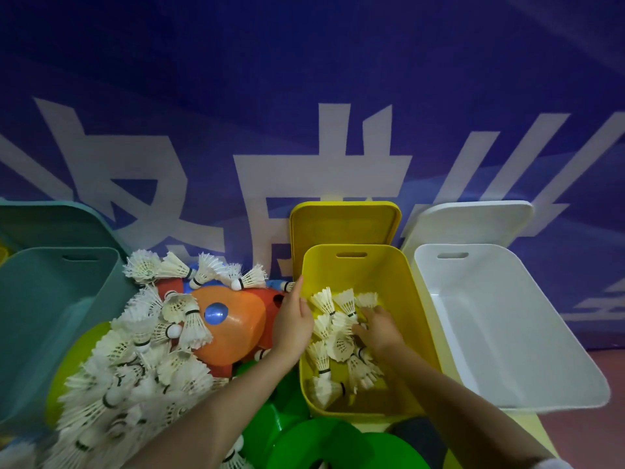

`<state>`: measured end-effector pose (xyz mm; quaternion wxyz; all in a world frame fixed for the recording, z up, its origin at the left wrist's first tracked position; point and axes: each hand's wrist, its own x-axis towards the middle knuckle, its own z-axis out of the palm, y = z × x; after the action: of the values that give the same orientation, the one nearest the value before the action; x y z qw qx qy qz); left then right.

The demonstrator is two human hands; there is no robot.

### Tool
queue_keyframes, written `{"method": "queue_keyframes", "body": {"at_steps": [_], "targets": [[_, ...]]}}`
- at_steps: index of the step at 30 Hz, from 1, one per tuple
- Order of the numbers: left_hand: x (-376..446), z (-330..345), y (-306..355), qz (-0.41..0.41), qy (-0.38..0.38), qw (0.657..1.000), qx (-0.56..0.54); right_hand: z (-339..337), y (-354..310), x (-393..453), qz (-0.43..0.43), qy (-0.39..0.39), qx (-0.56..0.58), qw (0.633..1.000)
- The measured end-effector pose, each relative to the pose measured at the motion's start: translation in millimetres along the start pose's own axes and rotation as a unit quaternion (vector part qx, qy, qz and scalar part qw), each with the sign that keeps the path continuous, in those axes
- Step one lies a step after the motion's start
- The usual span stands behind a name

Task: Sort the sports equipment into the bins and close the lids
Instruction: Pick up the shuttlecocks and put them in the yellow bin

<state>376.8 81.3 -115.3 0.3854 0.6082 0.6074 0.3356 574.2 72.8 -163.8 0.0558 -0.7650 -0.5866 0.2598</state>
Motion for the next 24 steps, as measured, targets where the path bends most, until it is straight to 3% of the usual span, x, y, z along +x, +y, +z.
{"method": "queue_keyframes", "body": {"at_steps": [5, 8, 11, 19, 24], "targets": [[3, -7, -1, -0.006, -0.031, 0.999, 0.013, -27, -18, -40, -0.083, 0.079, 0.097, 0.989], [-1, -20, 4, 0.027, -0.063, 0.997, 0.047, -40, -38, -71, -0.137, 0.129, 0.164, 0.968], [-15, -49, 8, 0.050, -0.049, 0.995, 0.075, -46, -63, -98, -0.181, 0.151, 0.217, 0.947], [-71, -182, -36, 0.070, 0.008, 0.992, 0.108, -13, -154, -135, -0.221, 0.093, 0.329, 0.913], [-86, -258, -81, 0.069, 0.055, 0.982, 0.170, 34, -211, -138, -0.214, 0.025, 0.281, 0.935]]}}
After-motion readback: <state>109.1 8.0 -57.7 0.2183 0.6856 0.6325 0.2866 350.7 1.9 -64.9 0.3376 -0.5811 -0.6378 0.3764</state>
